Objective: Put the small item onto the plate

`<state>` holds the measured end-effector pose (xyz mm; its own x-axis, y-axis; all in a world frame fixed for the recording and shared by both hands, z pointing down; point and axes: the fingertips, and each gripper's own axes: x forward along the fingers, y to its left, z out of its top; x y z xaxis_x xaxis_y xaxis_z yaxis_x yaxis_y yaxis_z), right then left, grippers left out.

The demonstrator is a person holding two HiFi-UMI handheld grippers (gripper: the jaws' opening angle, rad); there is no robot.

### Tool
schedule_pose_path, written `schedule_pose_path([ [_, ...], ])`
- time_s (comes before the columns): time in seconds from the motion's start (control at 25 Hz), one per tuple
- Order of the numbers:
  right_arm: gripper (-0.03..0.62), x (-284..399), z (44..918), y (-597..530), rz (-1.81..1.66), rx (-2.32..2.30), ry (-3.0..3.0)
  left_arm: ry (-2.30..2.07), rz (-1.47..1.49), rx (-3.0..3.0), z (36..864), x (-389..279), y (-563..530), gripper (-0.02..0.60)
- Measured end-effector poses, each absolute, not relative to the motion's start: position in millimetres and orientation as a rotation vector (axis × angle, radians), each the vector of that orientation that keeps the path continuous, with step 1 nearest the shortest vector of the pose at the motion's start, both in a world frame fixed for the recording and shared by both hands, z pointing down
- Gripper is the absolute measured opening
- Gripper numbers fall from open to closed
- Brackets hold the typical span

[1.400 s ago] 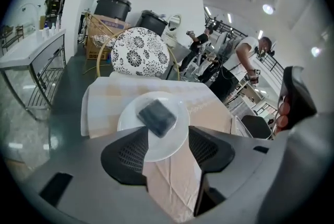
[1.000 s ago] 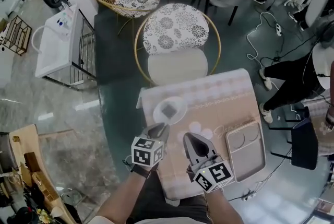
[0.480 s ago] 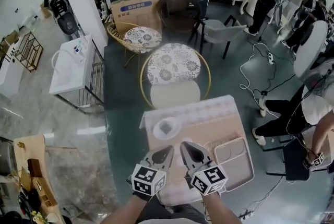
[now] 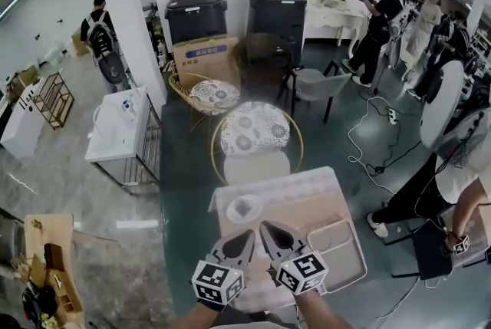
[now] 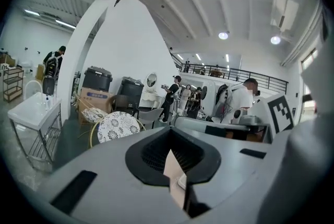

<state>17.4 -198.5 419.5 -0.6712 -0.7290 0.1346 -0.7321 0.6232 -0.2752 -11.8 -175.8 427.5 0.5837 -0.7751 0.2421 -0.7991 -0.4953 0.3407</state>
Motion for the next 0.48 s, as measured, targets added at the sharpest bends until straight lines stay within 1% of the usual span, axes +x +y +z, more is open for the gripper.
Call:
schedule_pose_path([
  [0.28, 0.013, 25, 395, -185, 0.412, 1.286, -2.834, -1.297, 0.026, 2.456, 394, -8, -162, 0.005],
  [0.48, 0.012, 20, 388, -178, 0.373, 1.268, -2.848, -1.323, 0.004, 2.462, 387, -13, -156, 0.005],
])
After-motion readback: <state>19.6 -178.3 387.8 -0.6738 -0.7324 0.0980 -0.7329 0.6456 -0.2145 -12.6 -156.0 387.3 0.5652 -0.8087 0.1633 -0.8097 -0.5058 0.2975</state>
